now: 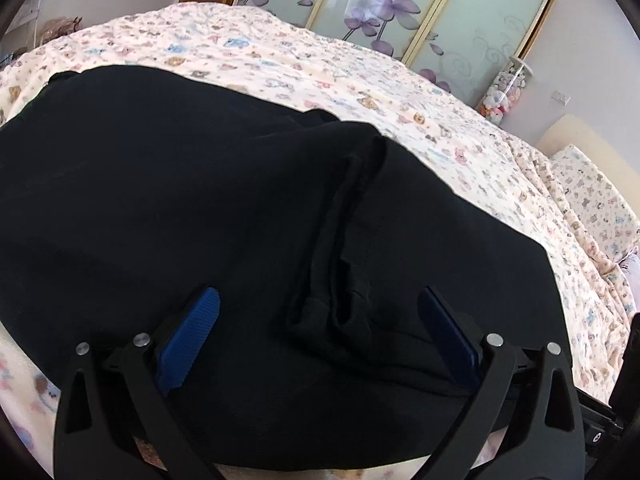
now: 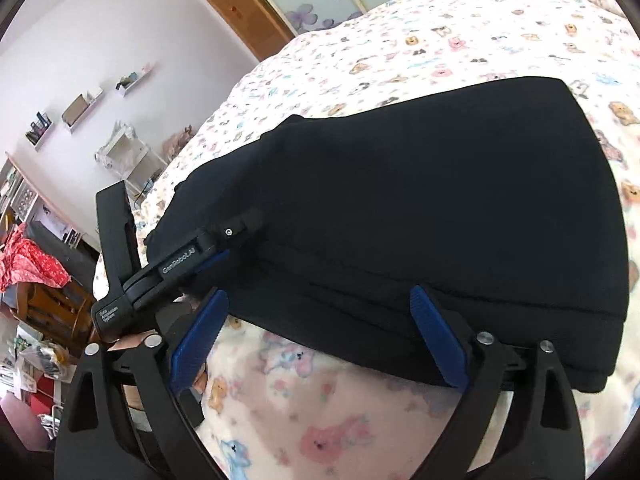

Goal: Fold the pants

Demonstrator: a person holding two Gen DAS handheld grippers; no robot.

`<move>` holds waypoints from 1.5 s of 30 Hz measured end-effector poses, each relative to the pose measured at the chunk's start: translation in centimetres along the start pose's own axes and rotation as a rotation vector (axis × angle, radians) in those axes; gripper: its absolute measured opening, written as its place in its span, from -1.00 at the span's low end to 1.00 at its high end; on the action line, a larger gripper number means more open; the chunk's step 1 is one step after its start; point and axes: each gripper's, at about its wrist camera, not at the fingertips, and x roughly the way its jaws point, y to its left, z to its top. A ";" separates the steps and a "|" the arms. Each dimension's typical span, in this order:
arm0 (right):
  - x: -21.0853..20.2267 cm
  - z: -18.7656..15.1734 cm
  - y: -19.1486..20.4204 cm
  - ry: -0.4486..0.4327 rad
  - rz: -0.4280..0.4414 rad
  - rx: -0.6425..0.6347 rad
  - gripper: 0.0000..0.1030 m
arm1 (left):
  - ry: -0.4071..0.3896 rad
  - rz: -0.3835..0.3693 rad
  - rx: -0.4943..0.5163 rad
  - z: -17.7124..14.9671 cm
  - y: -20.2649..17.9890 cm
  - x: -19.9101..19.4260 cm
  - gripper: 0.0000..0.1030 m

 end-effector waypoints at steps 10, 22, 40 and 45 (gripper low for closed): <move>0.7 -0.7 1.0 0.025 0.000 -0.025 0.96 | -0.148 -0.090 -0.470 -0.2 12.1 -9.8 0.96; 0.4 -1.1 0.7 0.052 0.058 0.020 0.97 | -0.100 -0.217 -0.745 1.1 22.0 -10.1 0.95; 0.7 -1.6 2.6 0.073 0.091 -0.060 0.97 | -0.115 -0.201 -0.655 6.3 22.7 -8.3 0.69; 0.9 -1.9 3.1 0.081 0.087 -0.085 0.97 | -0.073 -0.157 -0.788 4.8 24.9 -6.7 0.15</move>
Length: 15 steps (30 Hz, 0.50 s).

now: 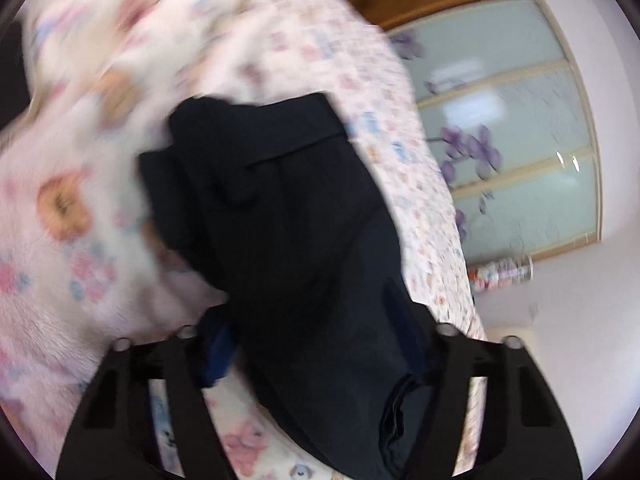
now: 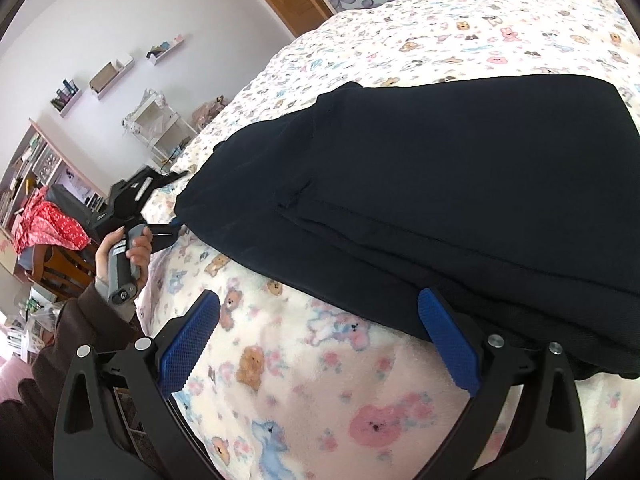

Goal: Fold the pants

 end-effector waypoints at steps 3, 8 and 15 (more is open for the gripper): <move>0.1 0.0 0.2 0.002 0.001 -0.004 0.97 | -0.004 -0.002 -0.061 0.8 1.3 0.4 -0.04; 0.3 -0.1 0.4 0.005 -0.001 -0.007 0.97 | -0.012 0.012 -0.133 1.5 1.8 0.8 -0.06; -0.2 -0.2 1.1 -0.019 -0.030 -0.039 0.97 | -0.058 0.175 0.023 1.0 -1.6 0.3 -0.45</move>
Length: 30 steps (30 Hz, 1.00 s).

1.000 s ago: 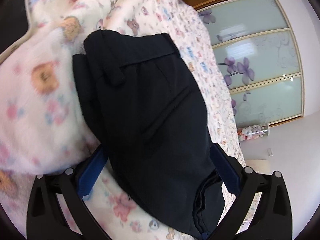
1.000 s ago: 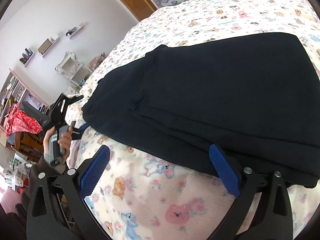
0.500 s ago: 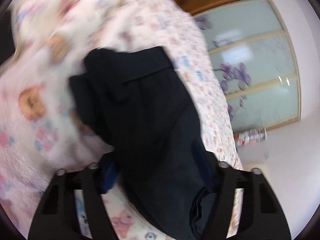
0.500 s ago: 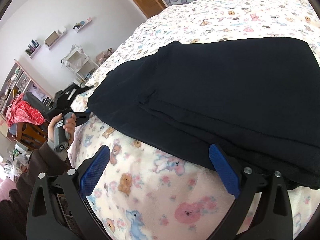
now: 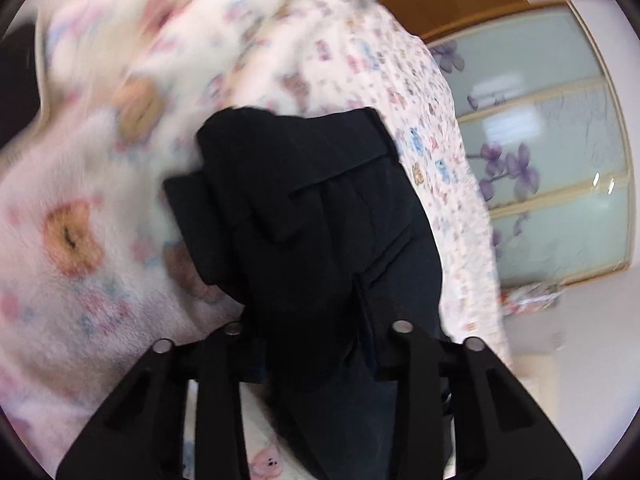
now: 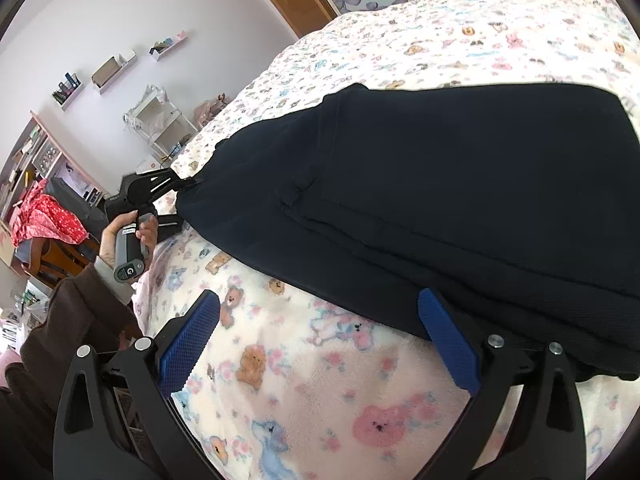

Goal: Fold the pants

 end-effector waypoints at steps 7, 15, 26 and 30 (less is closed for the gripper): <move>-1.0 0.2 1.1 -0.055 -0.124 -0.083 0.97 | -0.138 0.108 0.312 -2.5 -7.3 -3.1 -0.65; -3.5 1.1 0.4 -0.167 -0.300 -0.075 0.97 | -0.268 0.133 0.658 -9.6 -16.6 -6.1 -0.68; -8.9 2.7 -4.8 -0.311 -0.400 0.145 0.97 | -0.225 0.036 0.825 -19.3 -22.3 -6.5 -0.68; -10.9 3.3 -7.1 -0.355 -0.427 0.229 0.97 | -0.188 -0.004 0.904 -23.3 -23.9 -5.6 -0.68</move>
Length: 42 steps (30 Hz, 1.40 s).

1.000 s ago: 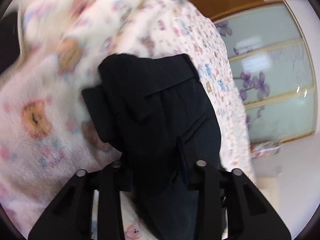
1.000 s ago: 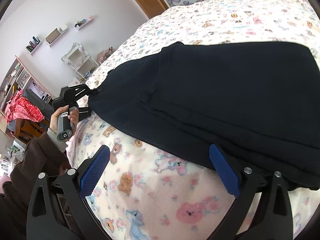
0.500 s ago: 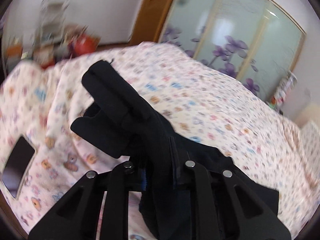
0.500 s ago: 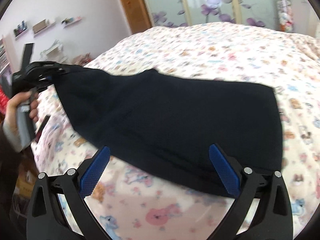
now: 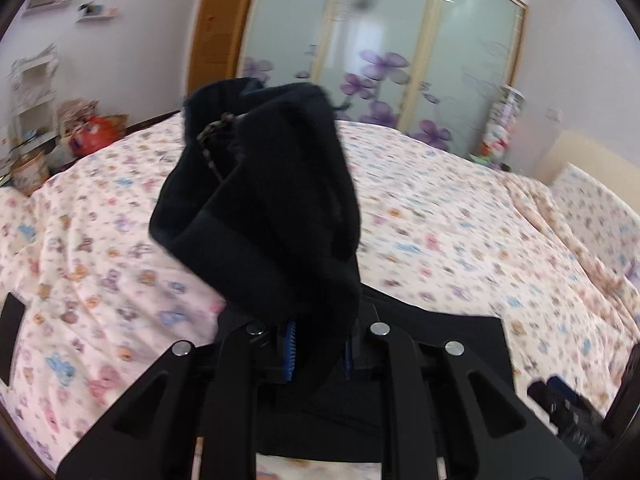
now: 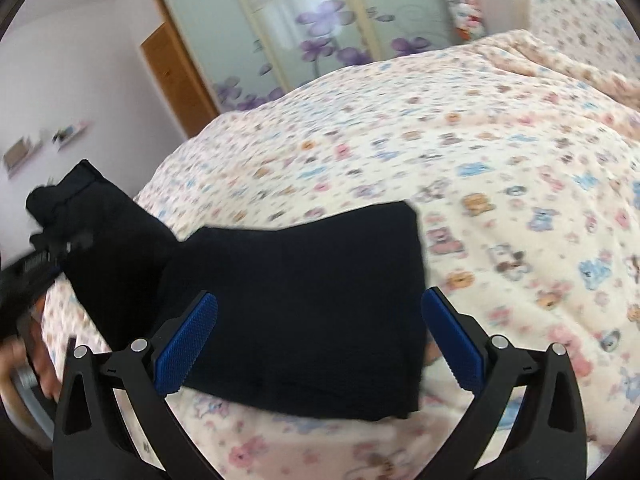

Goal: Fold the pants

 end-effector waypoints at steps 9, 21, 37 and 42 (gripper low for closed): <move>-0.9 1.9 -6.3 -0.039 -0.074 0.194 0.97 | 0.155 -0.199 0.221 -7.1 -11.8 4.6 -0.69; 1.3 1.1 -6.2 0.076 0.233 0.309 0.97 | 0.128 -0.308 0.225 -10.7 -12.9 3.8 -0.70; 3.4 0.9 -7.0 0.148 0.336 0.382 0.97 | 0.241 -0.373 0.264 -14.4 -10.6 3.7 -0.45; 2.6 1.3 -5.5 0.109 0.359 0.308 0.97 | 0.236 -0.461 0.229 -14.7 -8.6 3.5 -0.43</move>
